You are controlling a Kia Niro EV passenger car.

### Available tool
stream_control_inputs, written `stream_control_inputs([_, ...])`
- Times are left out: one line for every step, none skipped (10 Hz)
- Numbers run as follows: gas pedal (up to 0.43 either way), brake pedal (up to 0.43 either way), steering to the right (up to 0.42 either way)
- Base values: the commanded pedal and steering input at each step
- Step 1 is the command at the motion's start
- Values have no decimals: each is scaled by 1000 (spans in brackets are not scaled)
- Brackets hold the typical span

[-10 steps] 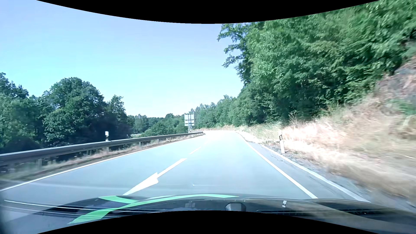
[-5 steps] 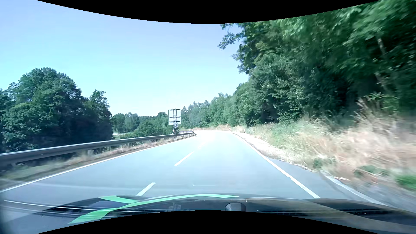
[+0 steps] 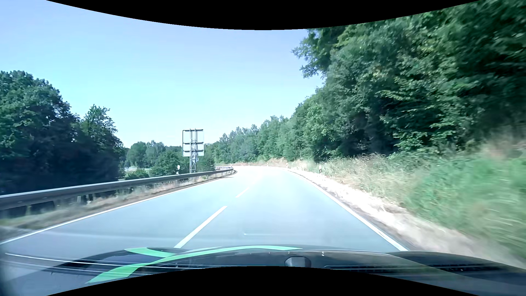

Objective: Follow the waypoints while adhering to traffic rules and regulations

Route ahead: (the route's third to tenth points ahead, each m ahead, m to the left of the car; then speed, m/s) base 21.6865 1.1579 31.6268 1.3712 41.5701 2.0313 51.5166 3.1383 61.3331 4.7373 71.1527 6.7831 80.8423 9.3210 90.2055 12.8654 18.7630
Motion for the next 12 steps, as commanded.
stream_control_inputs([177,0,3])
stream_control_inputs([138,0,0])
stream_control_inputs([138,0,0])
stream_control_inputs([130,0,-2])
stream_control_inputs([118,0,-5])
stream_control_inputs([118,0,-6])
stream_control_inputs([118,0,-6])
stream_control_inputs([138,0,-9])
stream_control_inputs([150,0,-11])
stream_control_inputs([157,0,-14])
stream_control_inputs([169,0,-17])
stream_control_inputs([169,0,-20])
